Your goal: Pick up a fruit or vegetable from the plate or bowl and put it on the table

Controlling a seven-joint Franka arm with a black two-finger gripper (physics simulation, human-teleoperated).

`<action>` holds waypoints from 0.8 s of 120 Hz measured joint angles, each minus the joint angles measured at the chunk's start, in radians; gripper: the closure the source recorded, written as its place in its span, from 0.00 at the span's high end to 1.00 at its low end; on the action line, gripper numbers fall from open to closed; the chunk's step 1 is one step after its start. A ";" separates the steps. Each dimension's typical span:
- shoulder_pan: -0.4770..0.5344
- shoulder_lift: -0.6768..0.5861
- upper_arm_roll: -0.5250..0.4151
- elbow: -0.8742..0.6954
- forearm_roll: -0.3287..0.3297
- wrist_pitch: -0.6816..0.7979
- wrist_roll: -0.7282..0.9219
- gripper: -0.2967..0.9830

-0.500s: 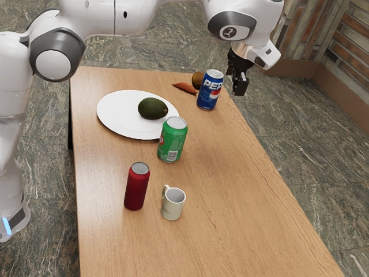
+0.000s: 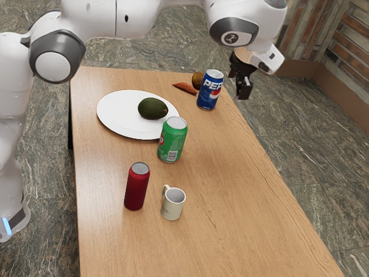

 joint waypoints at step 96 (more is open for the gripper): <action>0.126 -0.396 0.153 -0.653 -0.182 0.001 0.328 0.77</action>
